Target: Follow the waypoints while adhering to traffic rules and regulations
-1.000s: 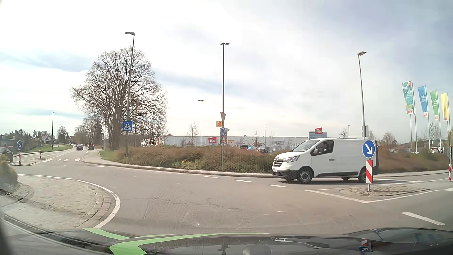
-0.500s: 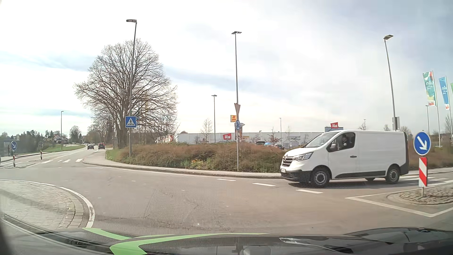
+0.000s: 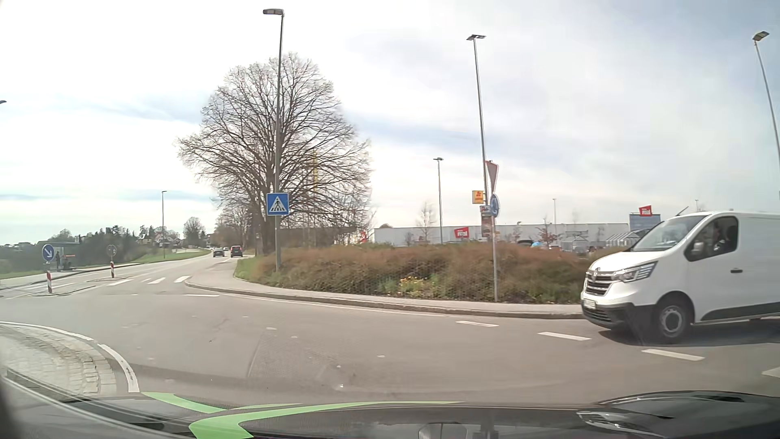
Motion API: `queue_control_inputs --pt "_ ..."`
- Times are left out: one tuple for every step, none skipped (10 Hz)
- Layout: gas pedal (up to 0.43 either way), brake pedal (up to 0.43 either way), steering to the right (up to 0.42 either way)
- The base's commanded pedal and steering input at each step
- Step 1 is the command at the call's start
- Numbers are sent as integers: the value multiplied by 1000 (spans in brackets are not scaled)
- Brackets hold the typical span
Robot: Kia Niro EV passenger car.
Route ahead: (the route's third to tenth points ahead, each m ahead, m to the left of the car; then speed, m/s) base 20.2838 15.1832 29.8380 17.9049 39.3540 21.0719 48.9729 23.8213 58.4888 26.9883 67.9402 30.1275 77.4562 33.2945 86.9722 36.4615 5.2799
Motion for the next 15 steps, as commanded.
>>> queue_control_inputs --pt "177 0 -329" --pt "177 0 -340" --pt "177 0 -353" --pt "177 0 -363" --pt "177 0 -367" --pt "177 0 -368" --pt "177 0 -364" --pt "177 0 -356" --pt "177 0 -340" --pt "177 0 -325" --pt "177 0 -302" --pt "177 0 -284" --pt "177 0 -269" --pt "177 0 -245" --pt "177 0 -216"
